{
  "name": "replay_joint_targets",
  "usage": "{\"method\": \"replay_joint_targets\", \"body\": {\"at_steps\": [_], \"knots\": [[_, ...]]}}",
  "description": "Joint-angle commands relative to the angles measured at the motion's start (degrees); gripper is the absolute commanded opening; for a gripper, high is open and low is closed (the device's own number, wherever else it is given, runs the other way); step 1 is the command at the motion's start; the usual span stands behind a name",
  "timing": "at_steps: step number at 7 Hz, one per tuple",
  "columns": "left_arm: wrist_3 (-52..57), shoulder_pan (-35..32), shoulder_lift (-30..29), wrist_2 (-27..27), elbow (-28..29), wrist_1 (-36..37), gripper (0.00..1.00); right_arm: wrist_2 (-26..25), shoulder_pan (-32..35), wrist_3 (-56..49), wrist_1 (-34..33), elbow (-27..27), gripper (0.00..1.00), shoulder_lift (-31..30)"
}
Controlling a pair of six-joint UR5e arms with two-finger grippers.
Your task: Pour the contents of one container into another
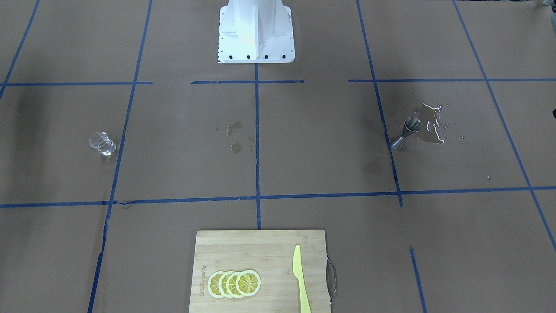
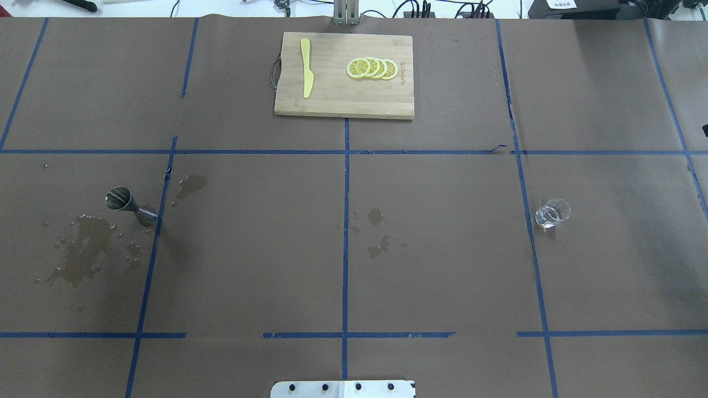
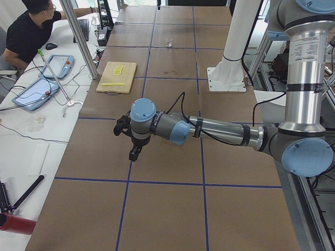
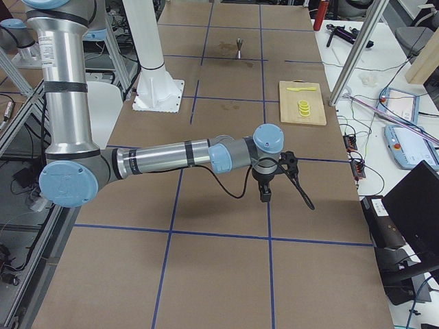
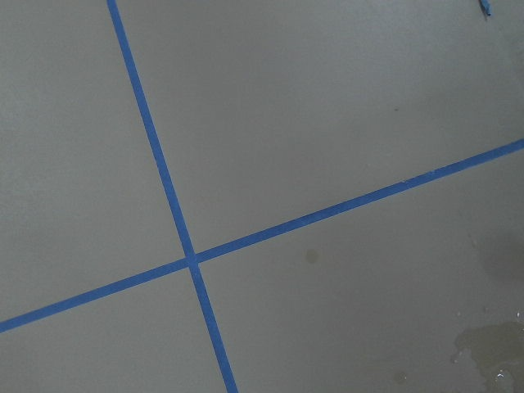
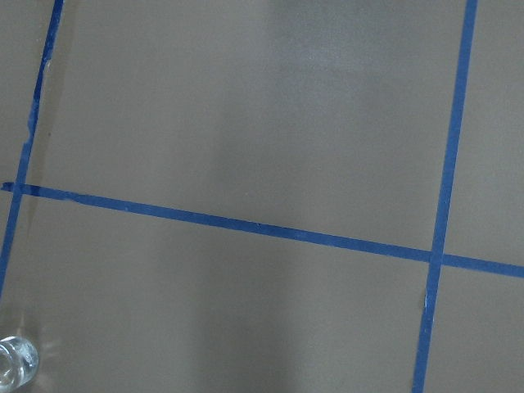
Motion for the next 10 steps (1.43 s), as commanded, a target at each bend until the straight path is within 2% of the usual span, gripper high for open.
{"method": "replay_joint_targets", "body": {"at_steps": [1, 2, 3, 4, 5, 6, 7, 8, 9, 10], "knots": [[-0.2, 0.2, -0.1, -0.1, -0.2, -2.0, 1.0, 0.1, 0.0, 0.0, 0.1, 0.0, 1.0, 0.0], [-0.9, 0.5, -0.1, 0.0, -0.3, -4.8, 1.0, 0.2, 0.0, 0.0, 0.2, 0.0, 1.0, 0.0], [-9.6, 1.6, -0.4, 0.0, -0.4, -9.5, 1.0, 0.2, 0.0, 0.0, 0.3, 0.1, 1.0, 0.0], [-20.9, 5.8, -0.3, 0.7, -0.5, -17.7, 1.0, 0.1, 0.0, 0.3, 0.3, 0.0, 1.0, -0.1], [-27.0, 8.4, -0.1, 2.5, -0.8, -24.3, 1.0, 0.1, 0.0, 0.3, 0.4, 0.2, 1.0, -0.2], [-35.0, 10.7, -0.1, 6.8, -3.2, -27.4, 1.0, 0.1, -0.1, 0.3, 0.5, 0.2, 1.0, -0.3], [-39.2, 16.1, -0.1, 16.9, -7.2, -27.6, 1.0, 0.2, -0.1, 0.2, 0.5, 0.1, 1.0, -0.3], [-39.6, 17.8, 1.2, 20.2, -9.8, -27.6, 1.0, 0.0, 0.0, -0.2, 0.5, 0.3, 1.0, -0.4], [-42.1, 18.4, 2.4, 20.7, -14.9, -27.6, 1.0, -0.2, -0.1, -0.3, 0.5, 0.4, 1.0, -0.4], [-49.5, 24.4, 3.8, 27.9, -18.6, -27.6, 1.0, -0.2, -0.1, -0.2, 0.5, 0.5, 1.0, -0.4]]}}
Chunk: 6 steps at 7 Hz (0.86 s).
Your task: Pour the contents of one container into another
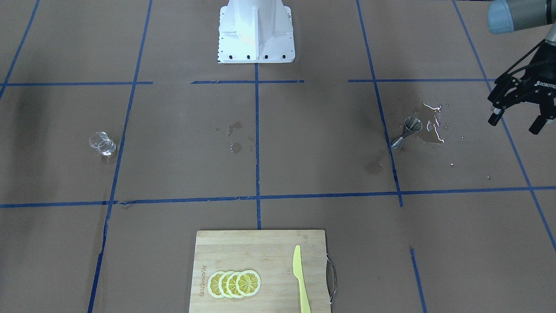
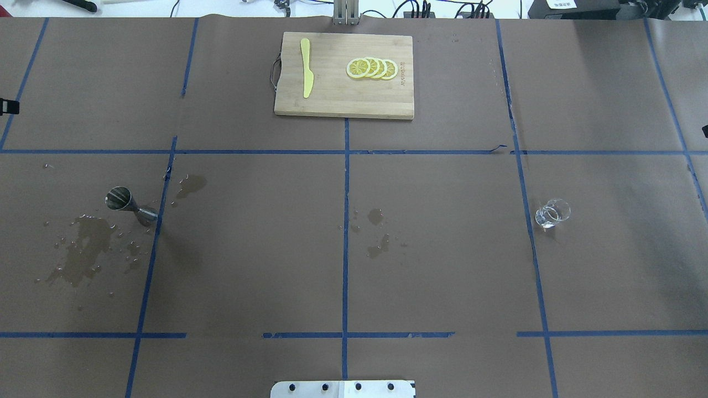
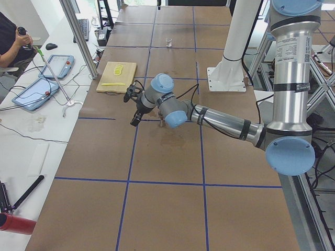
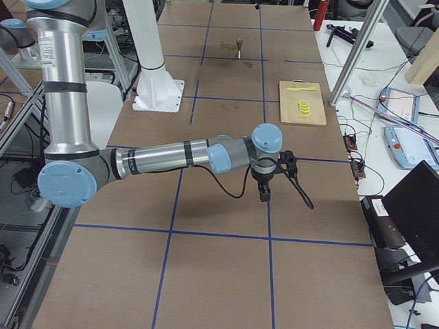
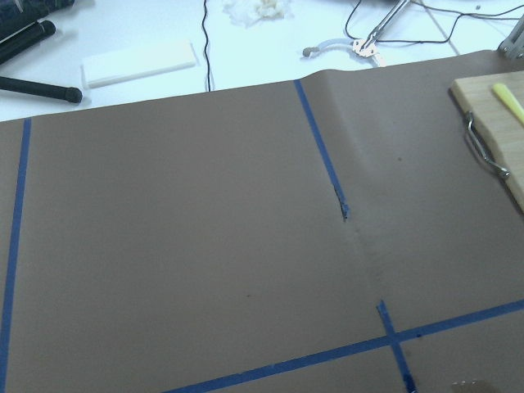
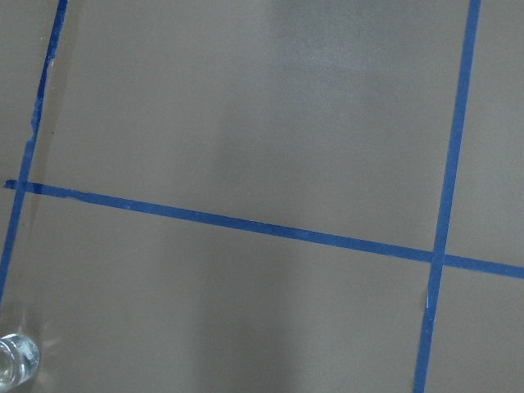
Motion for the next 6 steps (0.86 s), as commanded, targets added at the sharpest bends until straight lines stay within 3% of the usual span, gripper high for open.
{"method": "replay_joint_targets", "body": {"at_steps": [1, 2, 4, 5, 6], "knots": [[-11.3, 13.5, 3.2, 17.9, -6.5, -0.1, 1.0, -0.1, 0.0, 0.3, 0.0, 0.4, 1.0, 0.1], [-12.5, 17.7, 4.1, 22.4, -7.3, 0.0, 1.0, -0.1, -0.1, 0.8, 0.0, 0.5, 1.0, -0.4], [-16.6, 20.1, 4.9, 25.5, -10.1, -0.1, 0.99, 0.0, -0.3, 2.0, 0.0, 2.4, 1.0, -0.9], [-27.2, 30.6, 7.5, 40.6, -11.9, -0.1, 0.99, 0.0, -1.1, 5.1, 0.1, 3.1, 1.0, -0.6], [-31.0, 38.7, 9.2, 51.5, -11.8, 0.3, 0.99, 0.0, -2.0, 5.6, 0.1, 3.7, 1.0, -0.6]]}}
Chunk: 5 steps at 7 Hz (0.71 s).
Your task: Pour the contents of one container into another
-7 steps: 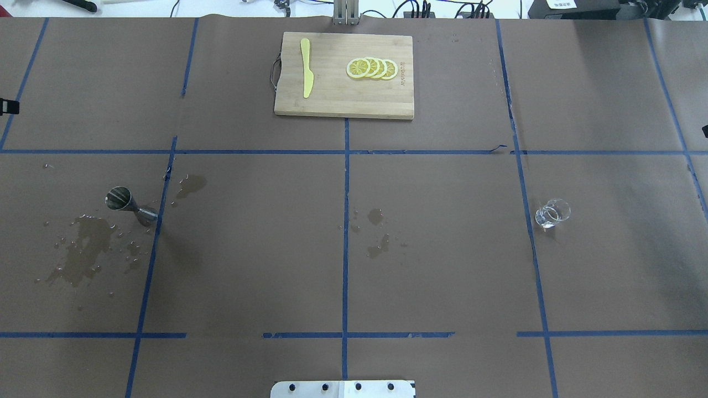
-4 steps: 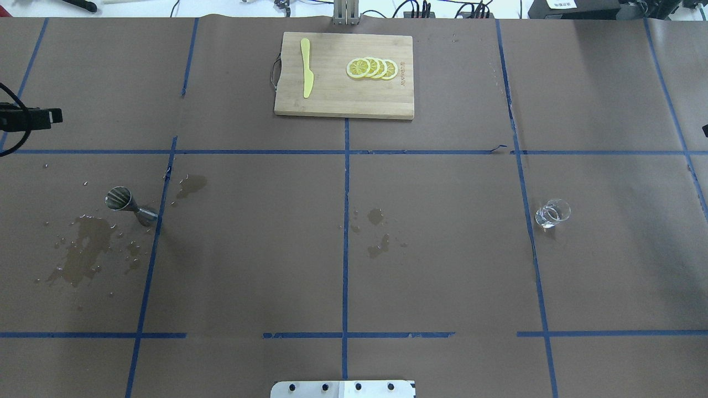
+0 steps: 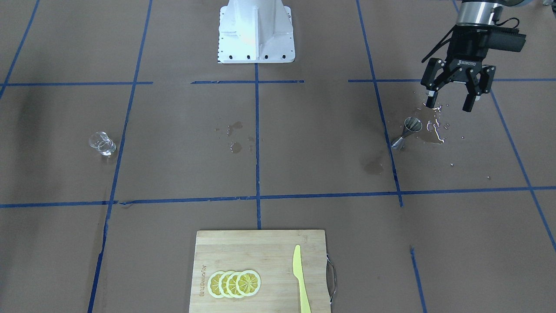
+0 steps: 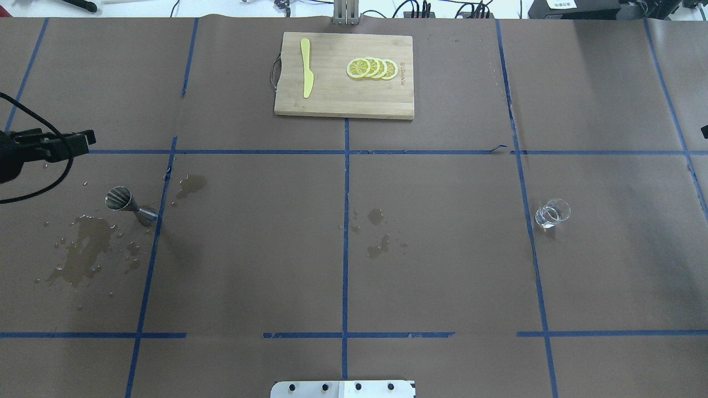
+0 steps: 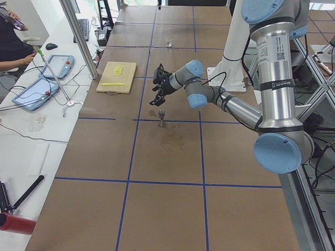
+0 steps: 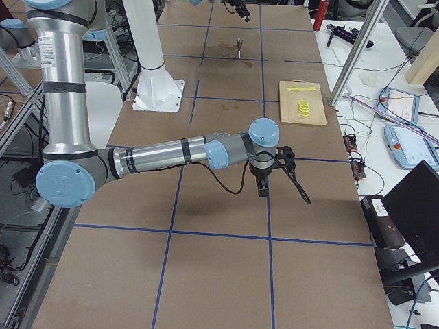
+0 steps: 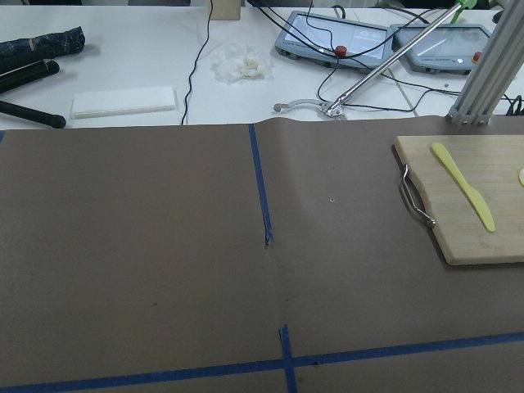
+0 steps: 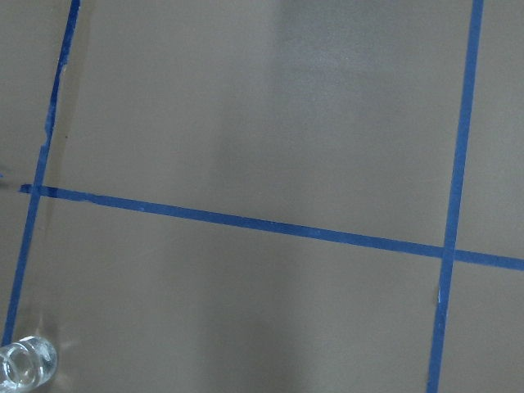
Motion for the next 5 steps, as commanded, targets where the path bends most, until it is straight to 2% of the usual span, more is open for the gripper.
{"method": "replay_joint_targets", "body": {"at_steps": [1, 2, 3, 4, 5], "knots": [[-10.4, 13.0, 2.1, 19.5, -0.4, 0.3, 0.99, 0.0, -1.5, 1.4, 0.0, 1.2, 1.0, 0.2], [-12.1, 17.2, 3.6, 28.2, 0.3, 0.6, 0.99, 0.0, -1.5, 1.2, 0.0, 1.4, 1.0, 0.2], [-16.8, 21.1, 4.1, 33.3, 2.1, 0.6, 0.98, -0.1, -1.6, 1.3, 0.0, 1.4, 1.0, 0.6], [-18.5, 23.9, 4.1, 39.0, 6.5, 0.5, 0.98, 0.0, -1.6, 1.4, 0.0, 1.9, 1.0, 0.5], [-22.1, 26.4, 4.1, 42.7, 8.9, 0.5, 0.98, 0.0, -1.7, 1.4, 0.0, 2.0, 1.0, 0.5]]}}
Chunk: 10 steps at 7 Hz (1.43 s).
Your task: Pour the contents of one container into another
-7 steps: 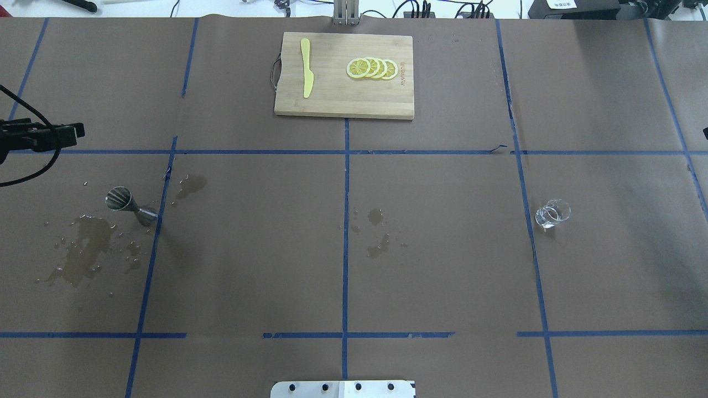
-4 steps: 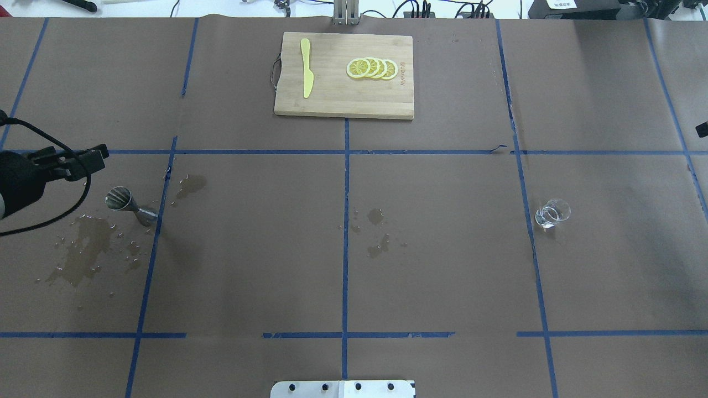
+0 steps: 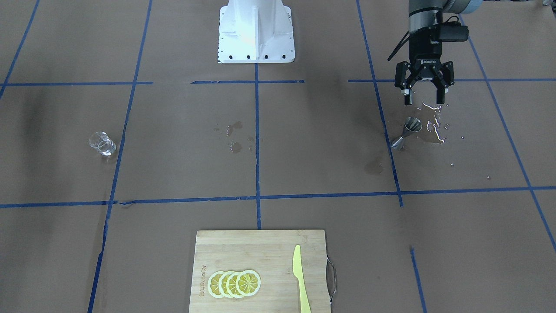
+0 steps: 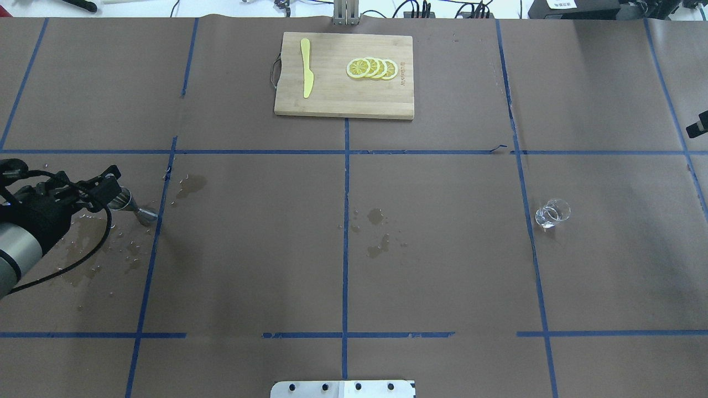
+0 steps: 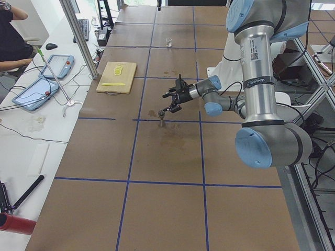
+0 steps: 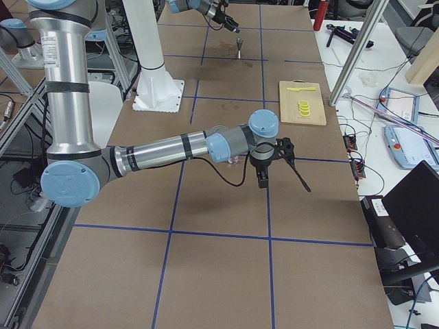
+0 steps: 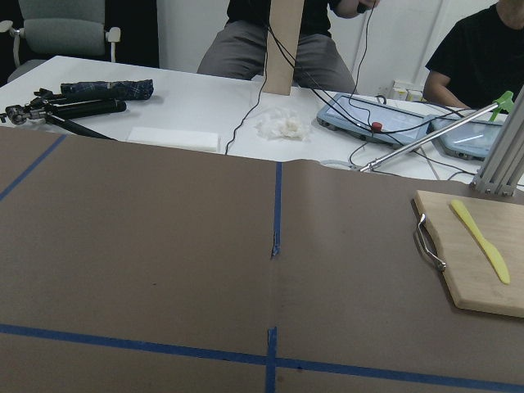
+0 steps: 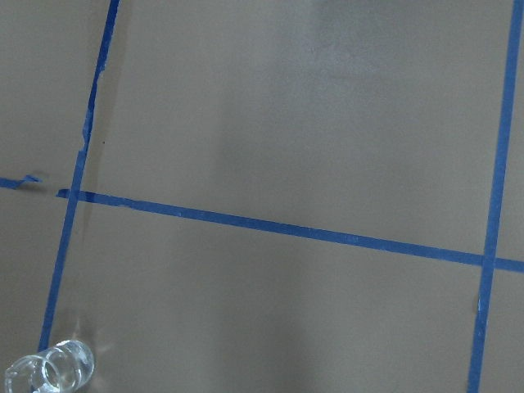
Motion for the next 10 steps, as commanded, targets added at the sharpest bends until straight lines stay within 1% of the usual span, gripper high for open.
{"method": "replay_joint_targets", "body": {"at_steps": [1, 2, 3, 4, 5, 6, 8, 10], "knots": [[-5.2, 5.0, 0.2, 8.0, 4.4, -0.1, 0.98, 0.0, -0.1, 0.1, 0.0, 0.2, 1.0, 0.0], [-5.2, 5.6, -0.1, 8.9, 4.6, -0.1, 0.95, 0.0, -0.1, 0.1, 0.0, 0.3, 1.0, 0.0], [-5.0, 5.9, -0.5, 11.7, 7.1, -0.1, 0.94, 0.0, -0.1, 0.0, -0.1, 0.2, 1.0, 0.0], [-4.9, 6.3, -1.0, 12.6, 9.7, -0.1, 0.94, 0.0, -0.1, 0.0, 0.0, 0.2, 1.0, 0.0], [-4.5, 6.5, -2.9, 12.9, 10.0, 0.0, 0.94, 0.0, -0.1, 0.0, -0.1, 0.3, 1.0, 0.0], [-4.2, 6.6, -4.9, 14.7, 12.0, 0.0, 0.95, 0.0, -0.1, 0.0, -0.1, 0.2, 1.0, -0.1], [-1.9, 6.6, -5.9, 14.8, 13.6, 0.0, 0.98, -0.1, -0.1, 0.0, -0.1, 0.2, 1.0, -0.1], [-2.0, 6.6, -10.9, 14.7, 19.5, -0.6, 0.98, -0.1, -0.1, 0.0, -0.1, 0.1, 1.0, -0.2]]}}
